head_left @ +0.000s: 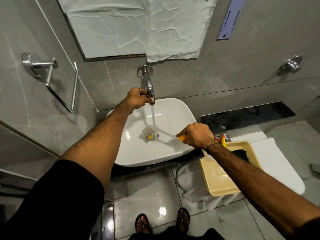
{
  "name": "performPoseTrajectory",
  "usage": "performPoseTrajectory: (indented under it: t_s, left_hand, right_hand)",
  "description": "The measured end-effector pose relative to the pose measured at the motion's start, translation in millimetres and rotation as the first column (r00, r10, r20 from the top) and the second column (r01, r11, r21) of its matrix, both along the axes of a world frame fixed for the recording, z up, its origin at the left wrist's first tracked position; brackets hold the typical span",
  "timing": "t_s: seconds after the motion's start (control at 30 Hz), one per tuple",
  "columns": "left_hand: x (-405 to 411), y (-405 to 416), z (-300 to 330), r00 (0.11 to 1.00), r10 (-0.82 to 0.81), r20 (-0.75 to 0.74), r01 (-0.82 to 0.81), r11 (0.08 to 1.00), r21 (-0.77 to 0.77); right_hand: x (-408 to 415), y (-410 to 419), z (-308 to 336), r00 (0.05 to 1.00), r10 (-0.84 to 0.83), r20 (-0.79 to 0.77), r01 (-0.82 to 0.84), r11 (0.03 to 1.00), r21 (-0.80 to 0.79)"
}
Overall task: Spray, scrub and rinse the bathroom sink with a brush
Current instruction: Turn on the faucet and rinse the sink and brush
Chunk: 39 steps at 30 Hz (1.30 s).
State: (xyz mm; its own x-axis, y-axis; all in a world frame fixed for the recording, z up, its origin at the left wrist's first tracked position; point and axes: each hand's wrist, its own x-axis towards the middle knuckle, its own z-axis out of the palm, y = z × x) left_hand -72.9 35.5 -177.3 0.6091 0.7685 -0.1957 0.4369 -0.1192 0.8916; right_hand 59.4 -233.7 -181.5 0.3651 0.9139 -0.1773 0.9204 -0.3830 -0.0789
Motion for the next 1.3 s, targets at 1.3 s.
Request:
performPoseTrajectory:
  t_s: [1.3]
  left_hand:
    - [29.1,-69.6,17.0,0.902,0.419,-0.100,-0.365,0.867,0.338]
  right_hand:
    - [11.6,-14.2,-30.3,0.950,-0.198,-0.240,0.228,0.968,0.101]
